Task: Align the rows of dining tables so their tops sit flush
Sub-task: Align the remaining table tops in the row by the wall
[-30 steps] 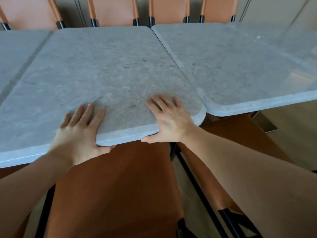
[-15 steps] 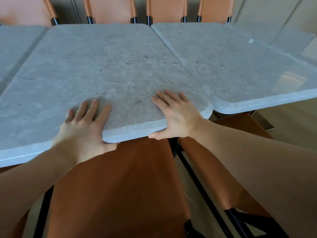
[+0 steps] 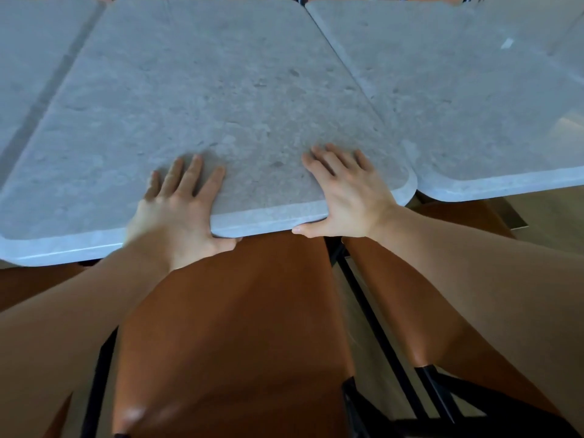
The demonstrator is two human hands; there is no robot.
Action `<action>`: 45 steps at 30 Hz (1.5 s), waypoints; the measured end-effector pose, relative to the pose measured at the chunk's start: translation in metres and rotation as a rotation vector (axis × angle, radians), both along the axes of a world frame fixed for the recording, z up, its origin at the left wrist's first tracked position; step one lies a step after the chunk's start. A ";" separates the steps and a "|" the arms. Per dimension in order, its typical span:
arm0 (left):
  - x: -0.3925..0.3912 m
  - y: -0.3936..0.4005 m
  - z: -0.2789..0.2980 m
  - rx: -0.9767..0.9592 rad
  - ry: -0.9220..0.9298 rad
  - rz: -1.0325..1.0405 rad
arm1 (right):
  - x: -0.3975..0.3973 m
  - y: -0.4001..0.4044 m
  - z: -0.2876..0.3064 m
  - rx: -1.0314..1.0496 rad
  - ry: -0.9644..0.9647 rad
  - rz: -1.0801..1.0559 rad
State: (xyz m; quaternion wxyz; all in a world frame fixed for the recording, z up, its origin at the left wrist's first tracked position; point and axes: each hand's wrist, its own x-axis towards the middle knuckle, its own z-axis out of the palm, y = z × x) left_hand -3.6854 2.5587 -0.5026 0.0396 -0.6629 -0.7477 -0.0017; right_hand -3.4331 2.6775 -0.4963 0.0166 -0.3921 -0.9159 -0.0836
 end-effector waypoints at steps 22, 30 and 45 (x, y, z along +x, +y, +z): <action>-0.133 -0.143 0.106 -0.330 -0.022 -0.052 | -0.179 -0.102 0.073 -0.260 0.054 0.468; -0.278 -0.218 0.096 -0.374 0.045 0.092 | -0.301 -0.183 0.047 -0.236 0.094 0.478; -0.455 -0.279 0.039 -0.254 -0.105 0.430 | -0.507 -0.282 0.016 -0.406 0.127 -0.016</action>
